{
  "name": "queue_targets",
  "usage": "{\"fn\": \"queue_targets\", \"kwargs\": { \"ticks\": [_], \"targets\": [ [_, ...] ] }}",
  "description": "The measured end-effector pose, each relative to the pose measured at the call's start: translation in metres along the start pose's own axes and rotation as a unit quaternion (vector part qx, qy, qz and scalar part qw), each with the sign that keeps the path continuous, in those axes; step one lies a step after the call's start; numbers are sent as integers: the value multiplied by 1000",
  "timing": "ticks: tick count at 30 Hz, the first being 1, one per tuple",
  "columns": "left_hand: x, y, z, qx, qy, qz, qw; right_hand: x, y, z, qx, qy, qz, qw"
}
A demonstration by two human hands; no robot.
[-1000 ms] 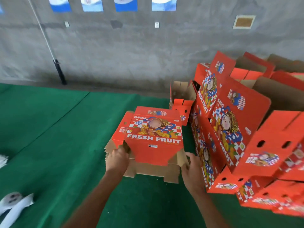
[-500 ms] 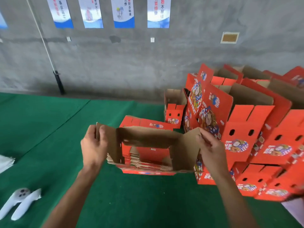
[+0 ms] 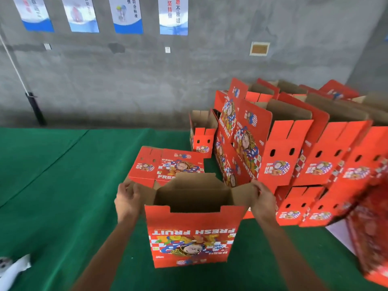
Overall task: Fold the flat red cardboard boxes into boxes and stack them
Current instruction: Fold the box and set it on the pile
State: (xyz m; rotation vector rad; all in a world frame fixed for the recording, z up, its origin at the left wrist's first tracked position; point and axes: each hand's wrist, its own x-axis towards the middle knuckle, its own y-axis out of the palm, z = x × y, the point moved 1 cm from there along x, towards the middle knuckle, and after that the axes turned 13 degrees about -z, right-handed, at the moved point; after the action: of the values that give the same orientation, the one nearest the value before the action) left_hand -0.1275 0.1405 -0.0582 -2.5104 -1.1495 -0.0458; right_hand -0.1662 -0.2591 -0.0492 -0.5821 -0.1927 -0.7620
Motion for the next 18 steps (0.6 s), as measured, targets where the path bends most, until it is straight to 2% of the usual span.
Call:
{"fn": "queue_targets", "kwargs": {
  "ticks": [2, 3, 5, 6, 8, 10, 14, 16, 18],
  "targets": [
    [-3, -3, 4, 28, 76, -7, 997, -5, -1, -10, -50, -16, 28, 998],
    [-5, -5, 7, 44, 155, -17, 987, -8, -2, -15, -104, -37, 42, 993],
    [-11, -7, 12, 65, 338, -5, 939, -11, -5, -25, -222, -104, 48, 968],
    [-12, -7, 14, 42, 407, 32, 912, -12, -6, -28, -252, -140, 58, 956],
    [-15, -10, 14, -30, 458, 135, 878, -18, -5, -31, -242, -185, 103, 947],
    [-19, -12, 13, -69, 452, 201, 866, -24, -8, -33, -204, -194, 126, 951],
    [-32, -19, 22, -15, 428, 299, 853, -27, -18, -32, -161, -190, 120, 961],
    [-37, -24, 27, -23, 328, 343, 880, -28, -19, -28, -141, -193, 132, 962],
    [-39, -26, 34, -69, 198, 351, 913, -27, -17, -26, -140, -176, 166, 960]
  ]
}}
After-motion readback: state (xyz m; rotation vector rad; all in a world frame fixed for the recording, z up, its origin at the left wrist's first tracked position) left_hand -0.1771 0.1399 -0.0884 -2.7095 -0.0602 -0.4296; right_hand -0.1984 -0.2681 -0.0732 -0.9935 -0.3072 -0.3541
